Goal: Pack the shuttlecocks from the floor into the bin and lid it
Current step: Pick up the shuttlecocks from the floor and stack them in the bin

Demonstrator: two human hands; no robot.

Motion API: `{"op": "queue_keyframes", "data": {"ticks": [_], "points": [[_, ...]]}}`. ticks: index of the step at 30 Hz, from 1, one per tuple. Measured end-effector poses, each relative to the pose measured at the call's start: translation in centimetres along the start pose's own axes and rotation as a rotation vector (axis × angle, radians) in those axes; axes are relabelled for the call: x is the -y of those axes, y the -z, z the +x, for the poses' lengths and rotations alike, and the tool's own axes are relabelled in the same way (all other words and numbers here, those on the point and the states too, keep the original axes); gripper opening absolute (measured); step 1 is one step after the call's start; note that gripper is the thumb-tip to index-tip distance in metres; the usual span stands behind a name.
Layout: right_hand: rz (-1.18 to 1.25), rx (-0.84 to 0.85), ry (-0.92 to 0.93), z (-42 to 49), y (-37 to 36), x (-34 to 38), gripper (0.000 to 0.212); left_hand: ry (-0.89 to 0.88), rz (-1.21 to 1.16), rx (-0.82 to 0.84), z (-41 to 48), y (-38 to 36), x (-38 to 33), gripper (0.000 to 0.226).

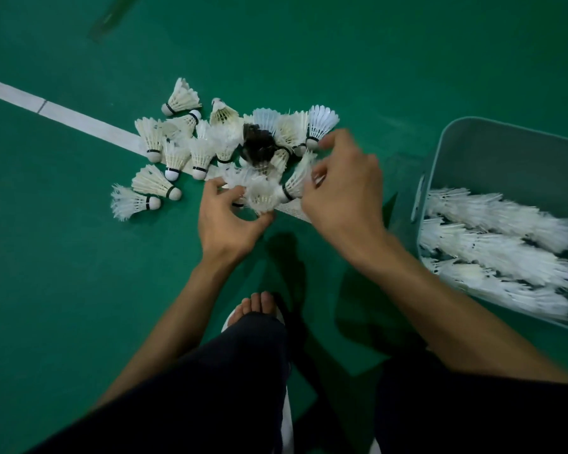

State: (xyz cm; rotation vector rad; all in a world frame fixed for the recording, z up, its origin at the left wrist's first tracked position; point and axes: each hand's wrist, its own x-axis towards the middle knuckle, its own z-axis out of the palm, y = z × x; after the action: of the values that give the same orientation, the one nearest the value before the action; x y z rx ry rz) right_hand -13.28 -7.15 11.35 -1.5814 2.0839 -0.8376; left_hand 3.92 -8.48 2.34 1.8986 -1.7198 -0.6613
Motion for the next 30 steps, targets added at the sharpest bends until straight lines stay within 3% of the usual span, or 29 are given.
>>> {"op": "queue_keyframes", "data": {"ticks": [4,8,11,17,19,24,30], "points": [[0.129,-0.073,-0.052,1.8,6.4,-0.7,0.019,-0.208,-0.047,-0.085,-1.8,1.1,-5.1,0.043],[0.345,-0.071,-0.205,2.1,13.7,-4.5,0.018,-0.414,-0.126,0.000,-2.5,1.5,-11.1,0.039],[0.482,-0.124,-0.377,0.9,18.8,-8.2,0.030,-0.540,-0.180,0.079,-3.3,0.6,-15.8,0.038],[0.523,-0.194,-0.750,0.5,20.8,-17.2,0.018,-0.489,-0.353,0.210,-5.0,-5.6,-23.0,0.041],[0.631,-0.135,-0.873,1.6,19.1,-19.5,0.015,-0.511,-0.249,0.282,-6.0,-7.3,-24.6,0.035],[0.709,-0.055,-0.973,4.5,15.1,-22.5,0.017,-0.552,0.316,0.717,-6.6,-10.7,-25.3,0.035],[0.769,0.056,-0.981,6.6,12.1,-23.3,0.024,-0.465,0.518,0.912,-6.3,-11.7,-24.5,0.035]]}}
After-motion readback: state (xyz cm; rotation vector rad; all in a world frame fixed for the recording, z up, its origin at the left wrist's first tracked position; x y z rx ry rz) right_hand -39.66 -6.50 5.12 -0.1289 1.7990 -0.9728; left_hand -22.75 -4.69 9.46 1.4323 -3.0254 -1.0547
